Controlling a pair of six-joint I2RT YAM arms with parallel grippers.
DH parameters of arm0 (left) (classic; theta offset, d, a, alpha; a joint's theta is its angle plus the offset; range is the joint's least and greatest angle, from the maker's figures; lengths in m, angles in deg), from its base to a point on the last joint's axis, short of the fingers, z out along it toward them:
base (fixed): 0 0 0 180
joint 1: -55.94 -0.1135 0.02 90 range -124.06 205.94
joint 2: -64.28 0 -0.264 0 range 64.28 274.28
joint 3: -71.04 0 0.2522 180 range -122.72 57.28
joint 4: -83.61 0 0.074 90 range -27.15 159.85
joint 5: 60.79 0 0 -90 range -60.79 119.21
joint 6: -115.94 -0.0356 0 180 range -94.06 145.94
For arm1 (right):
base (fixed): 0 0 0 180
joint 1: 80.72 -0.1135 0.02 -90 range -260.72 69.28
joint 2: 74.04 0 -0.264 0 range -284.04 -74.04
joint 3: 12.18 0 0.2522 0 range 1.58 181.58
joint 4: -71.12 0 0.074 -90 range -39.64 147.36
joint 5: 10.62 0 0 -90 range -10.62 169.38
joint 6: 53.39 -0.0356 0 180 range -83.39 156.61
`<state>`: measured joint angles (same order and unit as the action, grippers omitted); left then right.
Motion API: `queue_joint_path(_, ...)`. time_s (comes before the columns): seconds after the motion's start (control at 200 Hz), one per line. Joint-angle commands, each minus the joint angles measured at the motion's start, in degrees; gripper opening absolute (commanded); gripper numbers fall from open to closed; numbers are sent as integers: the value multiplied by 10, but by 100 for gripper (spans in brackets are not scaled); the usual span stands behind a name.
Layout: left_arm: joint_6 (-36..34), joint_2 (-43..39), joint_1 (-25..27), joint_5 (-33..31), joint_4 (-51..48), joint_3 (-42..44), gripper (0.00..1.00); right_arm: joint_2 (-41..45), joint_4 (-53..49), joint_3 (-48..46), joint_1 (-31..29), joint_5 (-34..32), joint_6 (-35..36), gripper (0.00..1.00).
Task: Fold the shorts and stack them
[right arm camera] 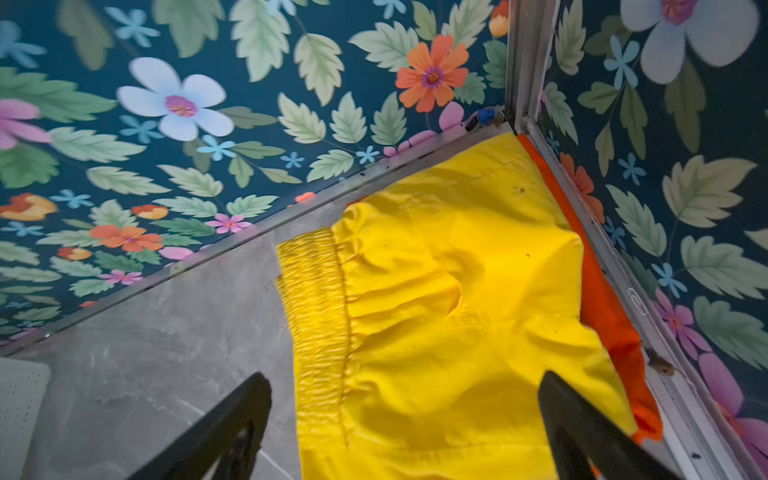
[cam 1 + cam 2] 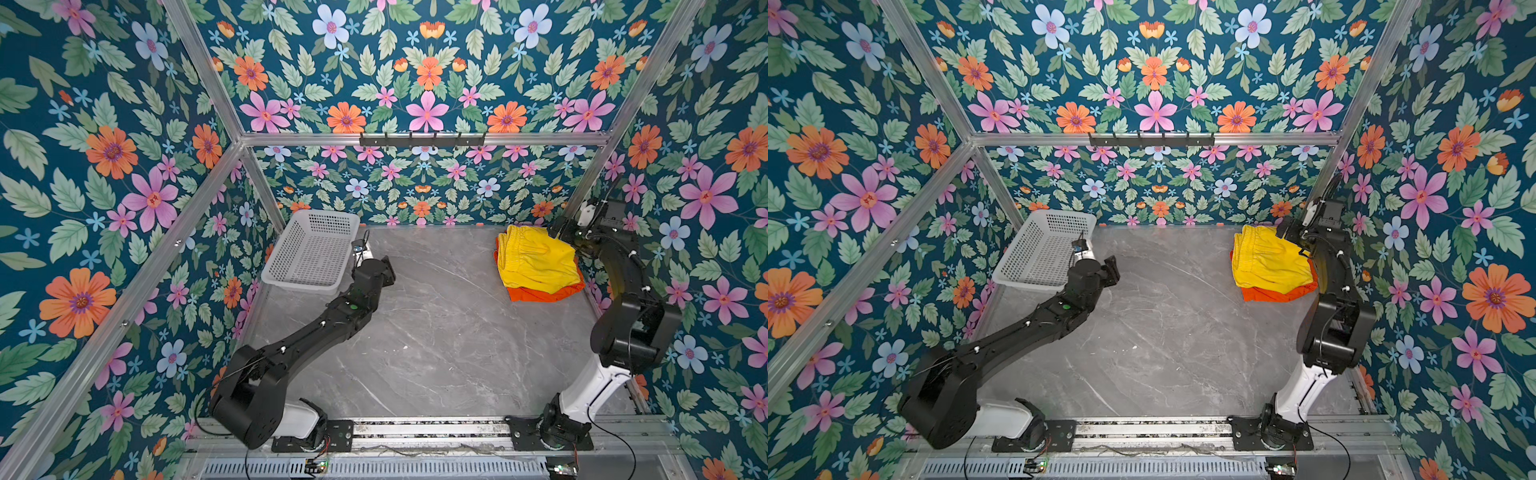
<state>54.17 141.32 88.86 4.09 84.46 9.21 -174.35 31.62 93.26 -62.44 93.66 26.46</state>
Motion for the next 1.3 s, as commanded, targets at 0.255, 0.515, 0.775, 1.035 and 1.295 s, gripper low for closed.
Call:
queue_joint_path(0.255,-208,-141,-132,-119,145,217,100,291,317,-449,-53,4,7,99)
queue_joint_path(0.515,-265,-43,-220,-44,427,359,100,322,498,-641,-60,3,40,99)
queue_joint_path(0.775,-306,167,-271,94,709,378,100,230,587,-662,-103,-20,45,99)
queue_joint_path(1.035,-248,144,-330,160,559,323,100,167,824,-763,-179,-133,99,99)
queue_joint_path(1.295,-250,148,-328,162,581,331,100,179,750,-735,-162,-127,72,99)
